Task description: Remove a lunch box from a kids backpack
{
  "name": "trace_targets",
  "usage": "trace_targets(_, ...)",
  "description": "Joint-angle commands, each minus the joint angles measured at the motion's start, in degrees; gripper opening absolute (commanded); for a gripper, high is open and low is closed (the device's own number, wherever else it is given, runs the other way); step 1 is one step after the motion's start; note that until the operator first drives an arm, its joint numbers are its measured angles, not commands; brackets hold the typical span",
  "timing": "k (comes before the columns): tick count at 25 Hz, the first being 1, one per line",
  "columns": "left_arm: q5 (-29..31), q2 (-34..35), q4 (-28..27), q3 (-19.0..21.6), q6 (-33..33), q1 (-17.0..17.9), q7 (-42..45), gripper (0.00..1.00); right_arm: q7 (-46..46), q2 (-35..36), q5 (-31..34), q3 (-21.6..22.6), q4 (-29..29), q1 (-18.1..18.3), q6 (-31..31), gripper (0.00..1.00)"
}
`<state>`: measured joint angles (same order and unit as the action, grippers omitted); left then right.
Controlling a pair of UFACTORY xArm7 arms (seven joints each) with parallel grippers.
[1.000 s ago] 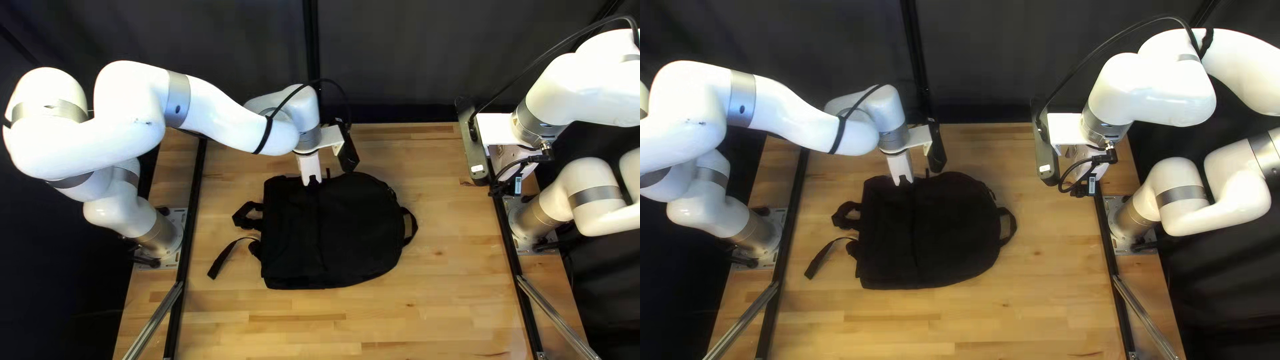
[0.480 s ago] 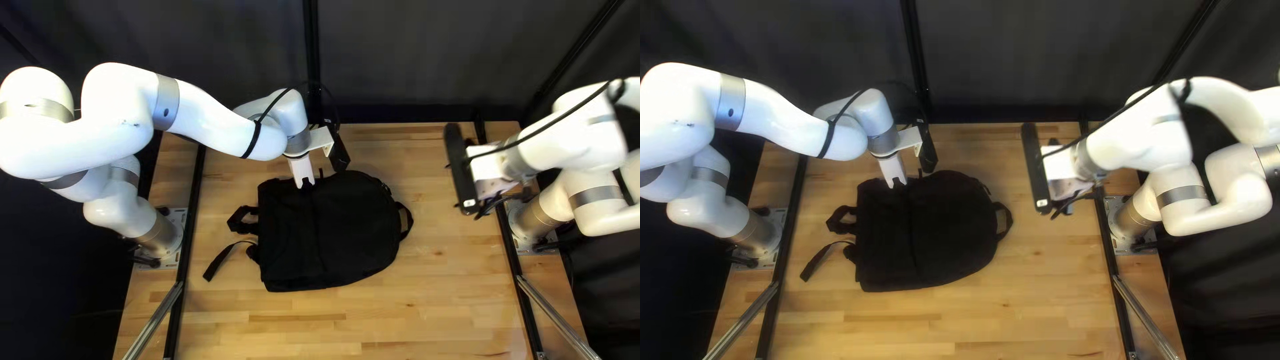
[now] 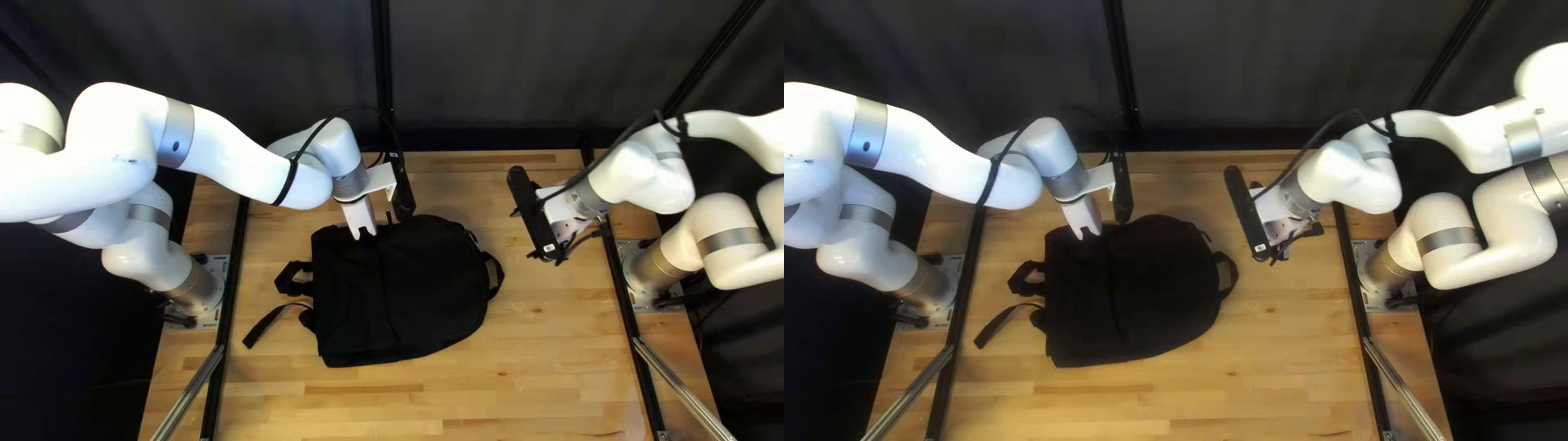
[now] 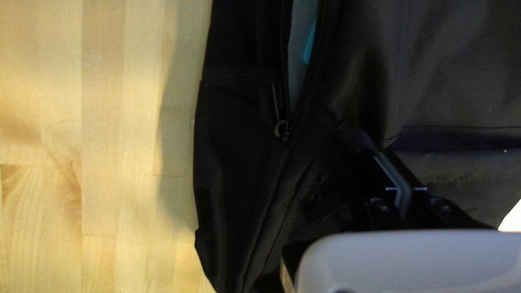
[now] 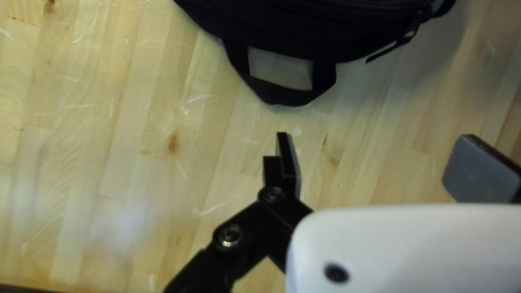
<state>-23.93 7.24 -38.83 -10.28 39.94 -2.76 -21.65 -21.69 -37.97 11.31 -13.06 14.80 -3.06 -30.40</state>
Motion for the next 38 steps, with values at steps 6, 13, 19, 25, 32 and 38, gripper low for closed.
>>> trace_targets(6,-1.2,-0.2,0.3,0.7,-2.6,1.1,-2.5,0.00,-8.1,11.4,-4.9,-10.0,2.1,-5.9,10.8,1.00)
trace_targets(13,-1.1,0.0,-0.1,0.4,-1.8,0.9,-3.1,0.00,-8.1,11.4,-4.9,-10.0,2.1,-5.9,10.8,1.00)
trace_targets(19,-0.8,1.0,0.2,0.9,-1.8,1.2,-2.4,0.00,-10.7,14.5,-3.3,-10.5,-0.2,-6.6,16.7,1.00)
trace_targets(25,-0.9,1.4,0.1,0.8,-1.8,1.2,-2.6,0.00,-20.8,21.7,-8.6,-20.1,1.0,-16.5,23.1,1.00)
trace_targets(32,-1.0,1.4,0.6,0.5,-2.3,0.9,-3.0,0.00,-37.0,28.2,-25.8,-39.6,6.1,-39.0,26.4,1.00)
trace_targets(38,-1.1,1.8,1.7,0.1,-3.0,0.5,-3.3,0.00,-44.5,30.8,-36.2,-48.6,7.6,-50.6,27.5,0.00)
